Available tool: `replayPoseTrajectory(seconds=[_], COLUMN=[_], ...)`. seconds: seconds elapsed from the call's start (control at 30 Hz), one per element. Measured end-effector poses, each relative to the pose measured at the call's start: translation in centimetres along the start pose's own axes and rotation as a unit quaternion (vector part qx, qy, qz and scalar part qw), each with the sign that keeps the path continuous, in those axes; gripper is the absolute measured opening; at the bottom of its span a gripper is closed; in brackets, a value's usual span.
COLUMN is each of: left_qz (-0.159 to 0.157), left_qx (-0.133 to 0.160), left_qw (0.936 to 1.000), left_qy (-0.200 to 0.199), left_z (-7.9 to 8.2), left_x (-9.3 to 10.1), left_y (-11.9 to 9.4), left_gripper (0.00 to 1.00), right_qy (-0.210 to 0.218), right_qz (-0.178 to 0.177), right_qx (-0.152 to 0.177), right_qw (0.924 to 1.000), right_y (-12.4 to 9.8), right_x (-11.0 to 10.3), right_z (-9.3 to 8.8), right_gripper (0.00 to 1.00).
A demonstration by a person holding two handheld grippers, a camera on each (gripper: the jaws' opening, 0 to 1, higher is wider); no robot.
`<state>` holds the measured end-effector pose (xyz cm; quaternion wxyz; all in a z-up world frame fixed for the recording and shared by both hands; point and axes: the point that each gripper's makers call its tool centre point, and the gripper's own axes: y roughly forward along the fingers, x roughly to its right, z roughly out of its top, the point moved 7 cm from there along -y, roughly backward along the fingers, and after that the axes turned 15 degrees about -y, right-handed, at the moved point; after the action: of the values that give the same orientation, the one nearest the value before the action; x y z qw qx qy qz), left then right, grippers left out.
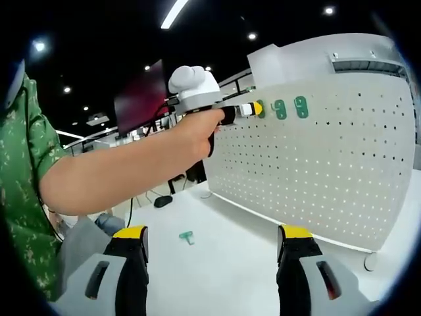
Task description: Insert the hook assembly into the mounting plate slot until the hook locks in place.
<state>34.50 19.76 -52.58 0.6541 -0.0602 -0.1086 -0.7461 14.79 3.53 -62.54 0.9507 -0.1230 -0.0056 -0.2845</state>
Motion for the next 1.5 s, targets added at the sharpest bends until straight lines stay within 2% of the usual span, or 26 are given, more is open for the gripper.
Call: replayPoseTrajectory(seconds=[0.8, 1.5], left_qz=[0.021, 0.032], left_qx=[0.006, 0.011], left_qw=[0.9995, 0.9993], left_qy=[-0.025, -0.015], left_z=[-0.28, -0.23], left_x=[0.37, 0.41], left_y=[0.06, 0.03], left_gripper=[0.04, 0.04], right_qy=[-0.002, -0.003], right_qz=[0.009, 0.016], right_qx=[-0.006, -0.005], right_qw=[0.9999, 0.9999], right_y=[-0.43, -0.83], right_x=[0.34, 0.79], right_z=[-0.53, -0.87], right_gripper=[0.81, 0.81])
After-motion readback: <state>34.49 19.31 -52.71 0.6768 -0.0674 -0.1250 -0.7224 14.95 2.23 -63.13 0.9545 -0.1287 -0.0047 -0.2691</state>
